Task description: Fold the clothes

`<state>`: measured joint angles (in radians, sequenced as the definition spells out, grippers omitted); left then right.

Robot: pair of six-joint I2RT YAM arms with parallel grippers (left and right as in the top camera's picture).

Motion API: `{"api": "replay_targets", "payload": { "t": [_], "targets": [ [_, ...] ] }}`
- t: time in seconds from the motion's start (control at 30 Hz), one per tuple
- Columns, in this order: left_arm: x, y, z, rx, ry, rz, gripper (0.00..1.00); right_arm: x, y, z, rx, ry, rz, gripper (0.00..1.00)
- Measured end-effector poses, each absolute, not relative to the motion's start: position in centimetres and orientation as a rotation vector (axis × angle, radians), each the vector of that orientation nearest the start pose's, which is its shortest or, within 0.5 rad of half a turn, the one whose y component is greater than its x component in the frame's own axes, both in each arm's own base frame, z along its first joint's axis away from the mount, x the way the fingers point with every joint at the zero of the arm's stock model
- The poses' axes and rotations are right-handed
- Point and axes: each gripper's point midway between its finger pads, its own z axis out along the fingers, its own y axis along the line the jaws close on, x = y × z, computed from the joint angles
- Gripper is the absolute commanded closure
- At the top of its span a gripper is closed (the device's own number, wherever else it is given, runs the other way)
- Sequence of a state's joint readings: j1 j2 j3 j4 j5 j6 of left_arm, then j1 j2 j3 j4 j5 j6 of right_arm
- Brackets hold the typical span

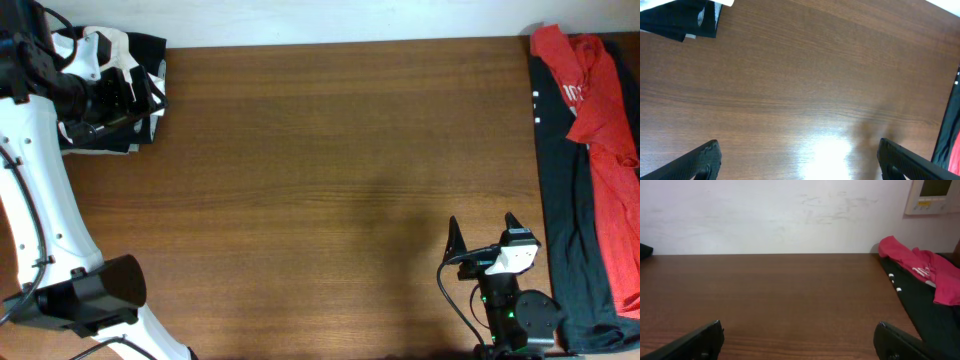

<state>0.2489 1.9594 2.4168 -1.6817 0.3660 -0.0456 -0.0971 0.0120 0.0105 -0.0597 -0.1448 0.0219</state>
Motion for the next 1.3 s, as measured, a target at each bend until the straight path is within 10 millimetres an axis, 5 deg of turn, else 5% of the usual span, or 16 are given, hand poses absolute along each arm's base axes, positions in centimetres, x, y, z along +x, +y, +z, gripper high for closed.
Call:
{"api": "replay_targets", "payload": {
  "t": [0.27,0.37,0.47,0.57,0.67,0.77,0.83,0.9,1.13,1.3],
  "targets": [
    [39.6,2.8,30.1,-0.303,2.709,-0.496,0.01,24.6,0.1,16.1,-0.014,1.632,0.06,0.01],
    [40.0,-1.2,30.4,-0.154,2.716,-0.483,0.01,24.6,0.1,16.1,-0.013,1.632,0.059,0.01],
    [39.5,-5.9,33.2,0.055,2.596,-0.414,0.01,24.6,0.1,16.1,-0.013,1.632,0.059,0.01],
    [35.2,-7.0,35.0,0.121,2.501,-0.356,0.01,24.6,0.1,16.1,-0.013,1.631,0.059,0.01],
    [34.2,-6.5,33.1,0.108,2.301,-0.326,0.01,24.6,0.1,16.2,-0.012,1.631,0.058,0.01],
    [29.4,-5.9,30.7,0.109,2.06,-0.32,0.01,24.6,0.0,16.2,-0.011,1.63,0.055,0.01],
    [27.4,-5.7,31.0,0.117,1.889,-0.312,0.01,24.6,0.0,16.2,-0.01,1.63,0.056,0.01],
    [24.4,-5.0,27.9,0.106,1.83,-0.29,0.01,24.6,0.0,16.2,-0.01,1.631,0.055,0.01],
    [23.4,-4.5,26.9,0.102,1.565,-0.263,0.01,24.6,0.0,16.2,-0.011,1.63,0.055,0.01],
    [23.8,-4.3,23.4,0.071,1.4,-0.281,0.01,24.6,0.0,16.2,-0.011,1.631,0.055,0.01]
  ]
}}
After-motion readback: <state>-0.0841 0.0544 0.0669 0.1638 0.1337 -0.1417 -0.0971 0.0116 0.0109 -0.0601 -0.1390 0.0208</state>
